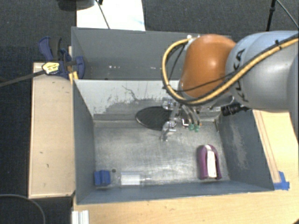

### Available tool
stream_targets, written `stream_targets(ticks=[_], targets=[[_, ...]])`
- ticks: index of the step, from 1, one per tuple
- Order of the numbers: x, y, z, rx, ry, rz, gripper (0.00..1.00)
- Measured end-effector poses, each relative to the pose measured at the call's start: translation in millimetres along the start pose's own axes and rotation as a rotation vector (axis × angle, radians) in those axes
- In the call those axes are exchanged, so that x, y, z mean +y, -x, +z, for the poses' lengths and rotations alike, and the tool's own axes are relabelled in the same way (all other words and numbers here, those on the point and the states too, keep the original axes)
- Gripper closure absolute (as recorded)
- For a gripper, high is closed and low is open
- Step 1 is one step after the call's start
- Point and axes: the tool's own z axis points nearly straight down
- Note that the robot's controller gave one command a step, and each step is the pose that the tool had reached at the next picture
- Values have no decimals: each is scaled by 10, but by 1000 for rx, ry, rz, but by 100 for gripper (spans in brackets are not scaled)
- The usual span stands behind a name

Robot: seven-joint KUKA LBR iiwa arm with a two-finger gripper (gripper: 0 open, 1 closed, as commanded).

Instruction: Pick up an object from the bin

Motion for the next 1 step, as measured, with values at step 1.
stream_targets(ticks=[1], targets=[[620,-280,-795,2,2,-262,100]])
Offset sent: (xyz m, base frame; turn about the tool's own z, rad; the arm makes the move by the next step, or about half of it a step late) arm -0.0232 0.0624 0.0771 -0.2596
